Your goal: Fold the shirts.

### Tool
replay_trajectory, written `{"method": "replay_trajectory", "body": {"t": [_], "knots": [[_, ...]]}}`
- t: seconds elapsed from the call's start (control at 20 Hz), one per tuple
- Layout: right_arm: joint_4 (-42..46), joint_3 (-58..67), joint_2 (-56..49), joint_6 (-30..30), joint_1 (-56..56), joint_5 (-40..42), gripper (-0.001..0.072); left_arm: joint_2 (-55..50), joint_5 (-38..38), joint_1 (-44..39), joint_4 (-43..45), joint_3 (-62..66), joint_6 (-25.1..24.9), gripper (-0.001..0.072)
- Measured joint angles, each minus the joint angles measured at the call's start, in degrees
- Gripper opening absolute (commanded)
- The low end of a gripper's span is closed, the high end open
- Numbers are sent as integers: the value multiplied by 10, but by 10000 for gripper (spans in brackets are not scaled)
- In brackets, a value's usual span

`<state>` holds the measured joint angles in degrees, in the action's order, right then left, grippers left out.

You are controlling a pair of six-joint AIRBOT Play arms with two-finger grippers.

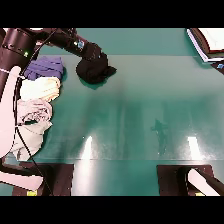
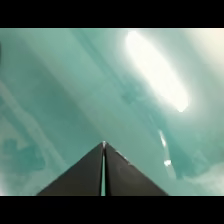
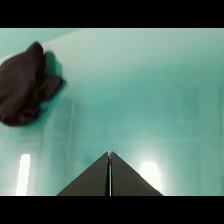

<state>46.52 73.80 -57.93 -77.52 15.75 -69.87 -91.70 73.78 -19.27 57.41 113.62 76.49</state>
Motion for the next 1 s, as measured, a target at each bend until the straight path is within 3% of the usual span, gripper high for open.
{"method": "replay_trajectory", "body": {"t": [0.05,0.4,0.6,0.75,0.8,0.85,0.9,1.0], "knots": [[0,0,0,0,0,5,18,0,-12,0,7,0,-1,658],[-3,0,0,0,0,10,17,-73,-111,30,260,0,78,666],[-5,0,0,0,0,-3,18,-162,-157,78,256,0,94,666],[-5,0,0,0,0,-10,18,-213,-179,92,208,0,75,664],[-5,0,0,0,0,-12,18,-225,-187,94,188,0,66,634],[-5,0,0,0,0,-13,18,-234,-195,97,174,0,60,382],[-5,0,0,0,0,-14,18,-240,-200,99,161,0,55,28],[-5,0,0,0,0,-14,17,-246,-201,100,147,9,48,26]]}}
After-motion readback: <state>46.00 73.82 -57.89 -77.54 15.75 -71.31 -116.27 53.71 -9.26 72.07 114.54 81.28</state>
